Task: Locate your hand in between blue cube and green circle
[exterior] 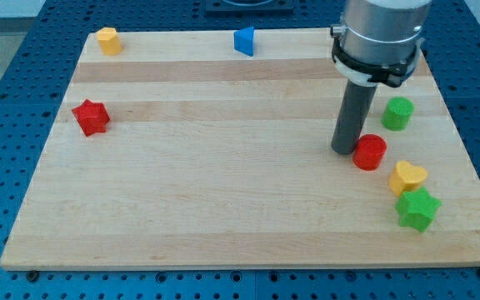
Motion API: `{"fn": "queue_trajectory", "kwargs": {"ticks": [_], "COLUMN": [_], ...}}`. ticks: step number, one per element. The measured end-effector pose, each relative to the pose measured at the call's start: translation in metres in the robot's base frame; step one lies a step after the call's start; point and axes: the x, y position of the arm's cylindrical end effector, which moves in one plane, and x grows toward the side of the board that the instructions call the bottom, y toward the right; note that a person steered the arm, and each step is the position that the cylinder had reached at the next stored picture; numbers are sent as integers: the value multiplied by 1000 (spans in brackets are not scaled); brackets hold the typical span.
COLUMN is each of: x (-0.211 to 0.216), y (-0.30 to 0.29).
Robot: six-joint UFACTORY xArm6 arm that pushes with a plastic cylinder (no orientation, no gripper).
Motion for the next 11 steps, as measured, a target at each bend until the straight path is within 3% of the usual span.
{"fn": "queue_trajectory", "kwargs": {"ticks": [4, 6, 8, 9, 11], "x": [-2, -29, -85, -115, -127], "y": [21, 10, 6, 19, 87]}}
